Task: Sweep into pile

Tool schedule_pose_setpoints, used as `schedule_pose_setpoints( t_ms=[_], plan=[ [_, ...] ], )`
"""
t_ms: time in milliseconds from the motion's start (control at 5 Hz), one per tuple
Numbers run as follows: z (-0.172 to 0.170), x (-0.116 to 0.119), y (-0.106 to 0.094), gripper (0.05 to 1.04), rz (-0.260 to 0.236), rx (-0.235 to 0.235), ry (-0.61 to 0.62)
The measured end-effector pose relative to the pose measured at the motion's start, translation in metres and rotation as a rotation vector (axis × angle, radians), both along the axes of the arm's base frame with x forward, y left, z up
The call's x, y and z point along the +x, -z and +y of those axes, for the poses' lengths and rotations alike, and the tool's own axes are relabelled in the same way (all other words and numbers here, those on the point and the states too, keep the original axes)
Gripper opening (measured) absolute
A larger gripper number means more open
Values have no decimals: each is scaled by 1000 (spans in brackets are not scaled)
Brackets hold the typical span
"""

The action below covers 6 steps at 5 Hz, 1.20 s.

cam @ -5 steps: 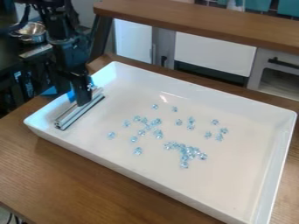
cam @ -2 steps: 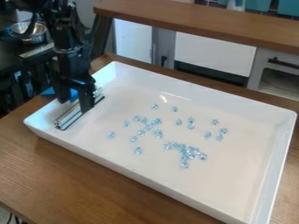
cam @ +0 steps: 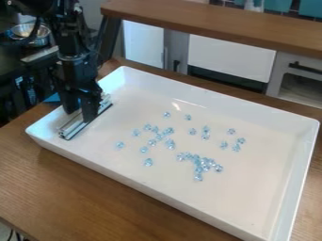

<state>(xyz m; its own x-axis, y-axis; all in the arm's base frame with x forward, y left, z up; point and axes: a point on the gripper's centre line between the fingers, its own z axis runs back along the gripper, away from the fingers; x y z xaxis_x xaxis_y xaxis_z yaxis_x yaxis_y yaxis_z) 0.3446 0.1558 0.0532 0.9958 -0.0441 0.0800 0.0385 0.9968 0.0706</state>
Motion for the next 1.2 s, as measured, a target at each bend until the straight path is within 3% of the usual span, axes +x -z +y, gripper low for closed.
schedule_pose_setpoints(
  t_ms=[200, 600, 800, 1000, 1200],
  plan=[
    [-6, -9, 10, 392, 16, -2, 19],
    [-48, -31, 2, 370, 0, 9, 93],
    [-69, -33, 7, 370, 20, 12, 104],
    [-87, -27, 10, 370, 19, 49, 93],
    [-100, -19, 13, 370, 37, 56, 82]
  ],
)
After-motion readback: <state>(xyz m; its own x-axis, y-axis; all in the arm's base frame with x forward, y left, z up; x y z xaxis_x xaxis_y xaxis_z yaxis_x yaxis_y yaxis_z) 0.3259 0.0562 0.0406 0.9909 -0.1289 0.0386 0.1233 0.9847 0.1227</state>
